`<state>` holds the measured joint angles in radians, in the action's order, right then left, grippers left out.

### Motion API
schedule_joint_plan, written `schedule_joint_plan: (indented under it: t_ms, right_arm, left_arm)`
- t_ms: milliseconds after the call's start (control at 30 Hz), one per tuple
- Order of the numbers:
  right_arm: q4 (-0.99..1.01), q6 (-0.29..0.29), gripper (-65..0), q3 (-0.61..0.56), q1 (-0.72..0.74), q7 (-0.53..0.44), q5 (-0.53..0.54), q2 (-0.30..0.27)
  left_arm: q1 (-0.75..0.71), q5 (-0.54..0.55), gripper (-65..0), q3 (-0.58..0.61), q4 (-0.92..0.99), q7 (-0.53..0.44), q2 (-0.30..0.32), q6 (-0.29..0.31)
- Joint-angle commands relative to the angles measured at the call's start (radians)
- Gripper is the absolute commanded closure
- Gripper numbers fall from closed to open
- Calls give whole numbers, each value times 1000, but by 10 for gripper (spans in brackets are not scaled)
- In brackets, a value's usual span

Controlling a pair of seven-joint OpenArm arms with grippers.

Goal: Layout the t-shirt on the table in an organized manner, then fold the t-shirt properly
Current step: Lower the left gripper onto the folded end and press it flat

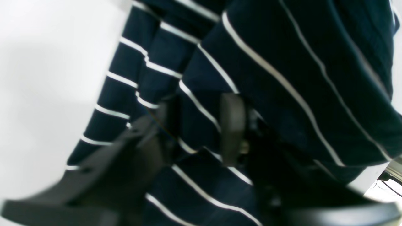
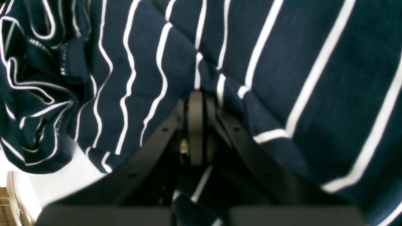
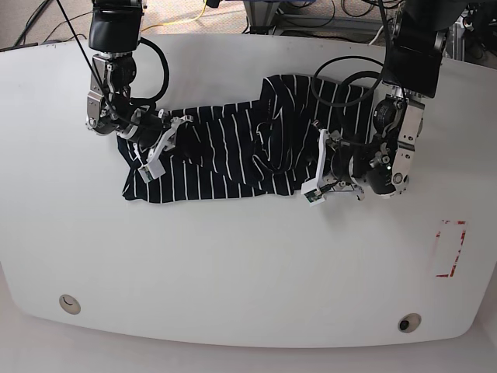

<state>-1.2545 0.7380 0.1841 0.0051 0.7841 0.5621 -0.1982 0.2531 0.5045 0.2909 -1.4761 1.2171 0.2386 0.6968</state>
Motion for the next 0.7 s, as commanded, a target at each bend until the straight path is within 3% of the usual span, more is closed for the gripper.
schedule_joint_plan:
  t_ms: [0, 300, 667]
  right_arm:
    - [17, -40, -13, -4, -12, 108, -124, -7]
    - [17, -40, -13, -4, -12, 108, -124, -7]
    - [17, -40, -13, -2, 2, 108, -124, -7]
  left_arm:
    - [25, 9, -104, -5, -11, -12, 2, 1]
    - [24, 7, -22, -5, -13, -52, 2, 1]
    - [27, -106, -8, -15, -13, -90, -3, 1]
